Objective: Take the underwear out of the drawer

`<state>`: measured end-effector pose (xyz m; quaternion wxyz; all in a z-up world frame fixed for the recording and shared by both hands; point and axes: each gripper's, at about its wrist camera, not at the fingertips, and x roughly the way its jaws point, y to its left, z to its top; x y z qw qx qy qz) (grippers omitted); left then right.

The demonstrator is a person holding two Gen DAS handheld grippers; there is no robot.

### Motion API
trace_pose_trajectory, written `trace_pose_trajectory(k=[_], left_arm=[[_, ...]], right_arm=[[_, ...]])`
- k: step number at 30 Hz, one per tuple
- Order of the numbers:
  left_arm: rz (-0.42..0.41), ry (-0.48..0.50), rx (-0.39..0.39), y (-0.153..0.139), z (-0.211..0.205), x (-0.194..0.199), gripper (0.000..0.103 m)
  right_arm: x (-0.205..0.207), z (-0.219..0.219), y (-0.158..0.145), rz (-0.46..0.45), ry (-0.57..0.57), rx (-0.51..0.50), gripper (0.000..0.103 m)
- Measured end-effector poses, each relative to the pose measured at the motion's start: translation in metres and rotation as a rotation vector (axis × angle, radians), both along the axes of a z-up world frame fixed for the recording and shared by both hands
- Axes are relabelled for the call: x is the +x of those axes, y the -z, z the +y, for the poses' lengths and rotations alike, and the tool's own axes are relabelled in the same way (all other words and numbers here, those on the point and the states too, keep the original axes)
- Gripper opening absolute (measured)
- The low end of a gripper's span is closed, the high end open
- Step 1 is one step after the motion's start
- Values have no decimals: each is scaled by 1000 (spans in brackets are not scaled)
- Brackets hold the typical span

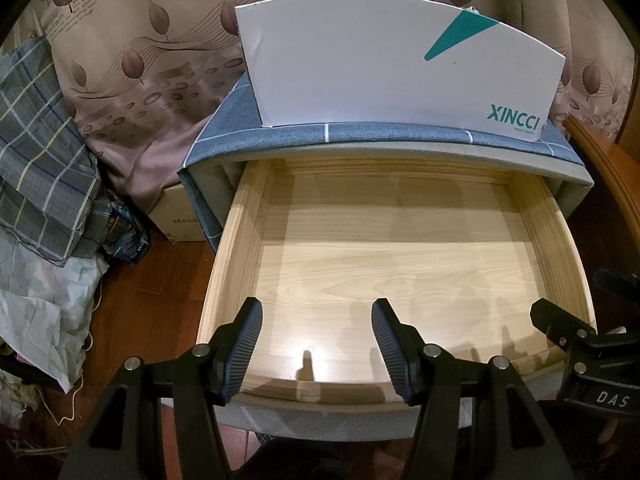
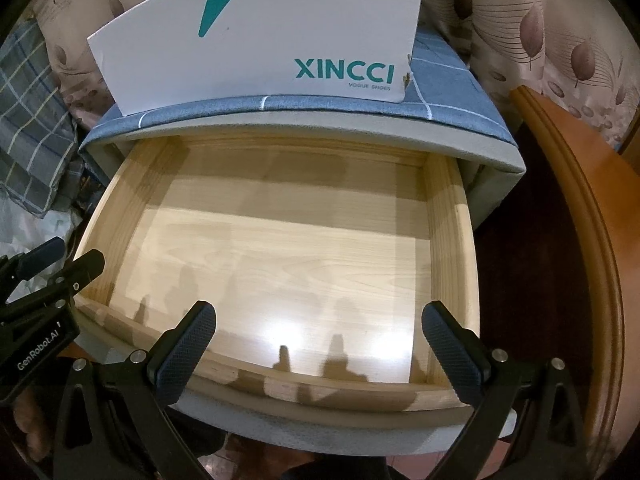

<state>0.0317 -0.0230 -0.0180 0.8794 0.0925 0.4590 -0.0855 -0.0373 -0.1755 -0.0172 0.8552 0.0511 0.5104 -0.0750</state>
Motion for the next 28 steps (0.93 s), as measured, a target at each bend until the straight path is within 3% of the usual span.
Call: trace_pose_trajectory(k=[28], left_arm=[[-8, 19, 9, -2, 1, -2, 58]], right_arm=[[0, 2, 0, 2, -3, -2, 102]])
